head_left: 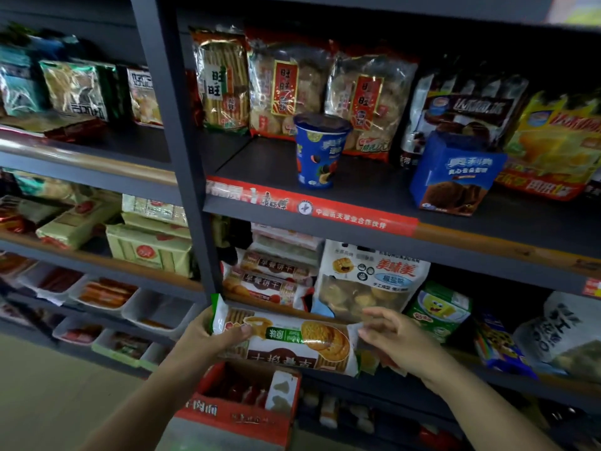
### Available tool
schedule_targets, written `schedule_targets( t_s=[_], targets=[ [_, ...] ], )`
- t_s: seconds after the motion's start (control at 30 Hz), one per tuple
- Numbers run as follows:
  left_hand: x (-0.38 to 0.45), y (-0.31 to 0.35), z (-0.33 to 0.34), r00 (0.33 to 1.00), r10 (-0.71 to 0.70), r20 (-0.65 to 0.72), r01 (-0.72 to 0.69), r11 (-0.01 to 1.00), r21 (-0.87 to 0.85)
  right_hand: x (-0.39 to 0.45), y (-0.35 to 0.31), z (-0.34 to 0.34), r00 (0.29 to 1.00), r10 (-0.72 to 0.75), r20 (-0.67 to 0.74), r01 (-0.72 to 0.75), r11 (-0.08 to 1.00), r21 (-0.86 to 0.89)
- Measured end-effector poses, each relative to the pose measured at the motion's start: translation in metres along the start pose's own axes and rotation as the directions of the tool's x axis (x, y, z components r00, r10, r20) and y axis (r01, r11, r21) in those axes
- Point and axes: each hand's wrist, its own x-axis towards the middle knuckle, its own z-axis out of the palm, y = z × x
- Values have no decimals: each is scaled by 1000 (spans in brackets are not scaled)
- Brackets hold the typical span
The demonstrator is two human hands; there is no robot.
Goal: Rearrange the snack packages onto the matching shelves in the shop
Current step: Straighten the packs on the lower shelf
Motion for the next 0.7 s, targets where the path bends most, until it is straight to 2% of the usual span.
schedule_targets(
  t_s=[0.13, 0.27, 0.33, 0.47, 0.6, 0.7],
  targets=[
    [12, 17, -42, 999, 33, 17, -34, 998, 52, 6, -31, 21, 998, 3, -64, -2, 1000, 26],
    [26, 30, -73, 998, 51, -36, -51, 999, 19, 5, -58, 36, 990, -37, -138, 37, 999, 1],
    [29, 40, -82, 997, 68, -20, -68, 997, 24, 0, -71, 40, 982, -72, -177, 70, 997, -22],
    [32, 64, -88, 987, 154, 51, -155, 988, 23, -8, -95, 38, 951, -144, -274, 143, 989, -26],
    [36, 102, -85, 969, 243, 49, -243, 970, -13, -19, -134, 19, 917, -209, -338, 219, 976, -11],
    [34, 138, -77, 942, 333, 39, -332, 943, -23, -29, -175, -2, 870, -315, -380, 306, 948, -86]
  ],
)
